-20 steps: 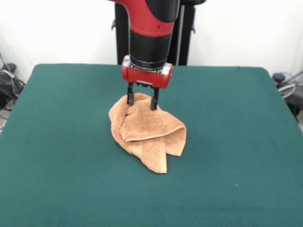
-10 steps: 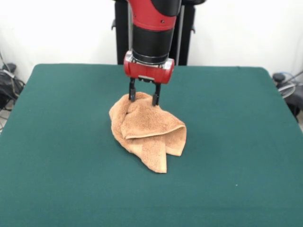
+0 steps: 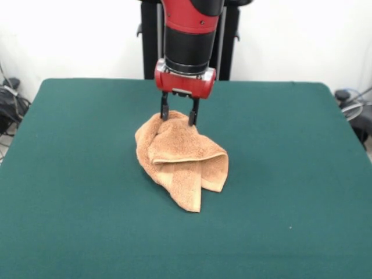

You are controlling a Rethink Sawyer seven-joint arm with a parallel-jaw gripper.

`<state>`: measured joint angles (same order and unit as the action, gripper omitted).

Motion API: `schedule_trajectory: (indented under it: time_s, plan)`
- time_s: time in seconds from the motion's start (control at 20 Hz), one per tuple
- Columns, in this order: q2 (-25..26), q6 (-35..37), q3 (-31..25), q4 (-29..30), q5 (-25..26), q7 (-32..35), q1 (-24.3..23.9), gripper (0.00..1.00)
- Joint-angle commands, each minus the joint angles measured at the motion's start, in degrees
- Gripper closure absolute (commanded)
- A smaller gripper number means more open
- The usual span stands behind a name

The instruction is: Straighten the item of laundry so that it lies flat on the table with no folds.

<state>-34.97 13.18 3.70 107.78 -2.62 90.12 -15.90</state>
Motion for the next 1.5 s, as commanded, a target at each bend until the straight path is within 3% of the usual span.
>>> schedule_trajectory:
  time_s: [0.05, 1.2, 1.5]
  plan:
    - [0.25, -3.19, -5.64, 4.31, 2.33, 7.86, -0.7, 0.0]
    - [10.21, -4.49, -7.45, -5.5, 3.22, 4.49, -2.79, 0.0]
    - [11.16, -1.35, -5.31, -8.9, 2.57, 4.76, -0.65, 0.0]
